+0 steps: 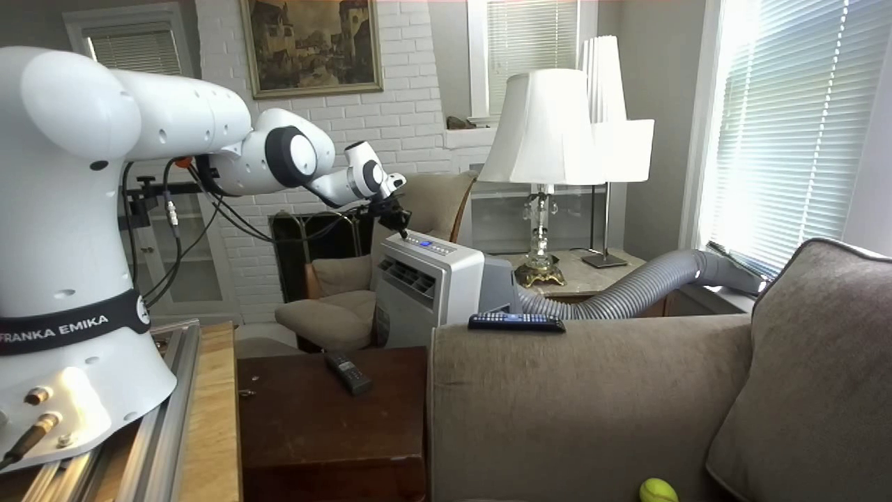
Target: Press the button on the heater
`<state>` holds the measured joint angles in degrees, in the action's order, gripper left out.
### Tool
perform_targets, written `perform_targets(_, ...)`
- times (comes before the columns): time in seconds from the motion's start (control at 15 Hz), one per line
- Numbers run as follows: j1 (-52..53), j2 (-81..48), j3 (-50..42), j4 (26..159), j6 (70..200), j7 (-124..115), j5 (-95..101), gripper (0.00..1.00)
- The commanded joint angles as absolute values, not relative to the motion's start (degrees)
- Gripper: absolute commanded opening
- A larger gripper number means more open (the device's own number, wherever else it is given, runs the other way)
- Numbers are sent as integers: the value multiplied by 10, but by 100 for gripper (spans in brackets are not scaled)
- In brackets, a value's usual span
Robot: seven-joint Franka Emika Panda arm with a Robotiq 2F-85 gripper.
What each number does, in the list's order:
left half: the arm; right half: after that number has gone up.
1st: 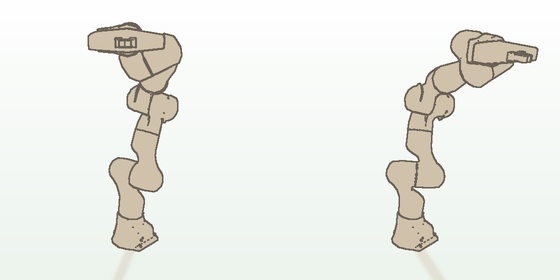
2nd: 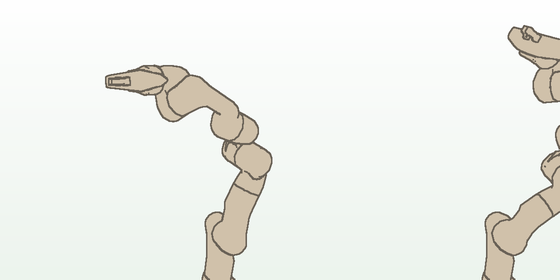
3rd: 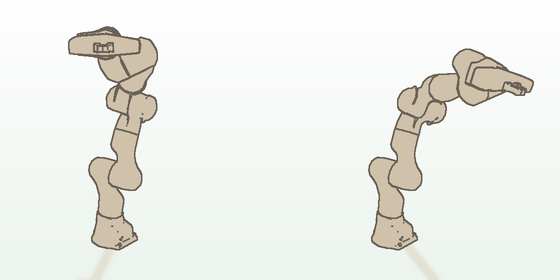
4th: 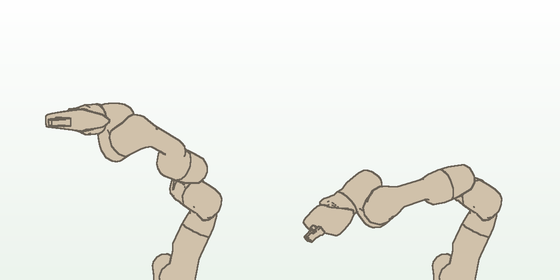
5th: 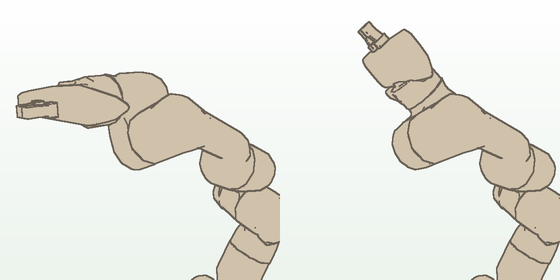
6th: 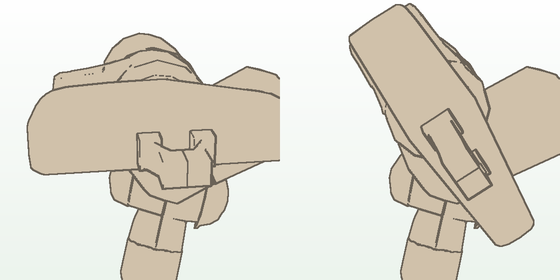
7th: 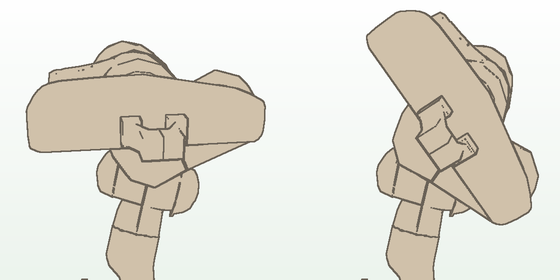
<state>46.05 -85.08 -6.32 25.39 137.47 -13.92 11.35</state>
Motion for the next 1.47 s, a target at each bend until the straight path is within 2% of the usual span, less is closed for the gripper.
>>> perform_targets(0.0,468,-851,-61,259,1369,-143,112,0)
perform_targets(1.4,469,-851,-100,262,1457,-171,125,0)
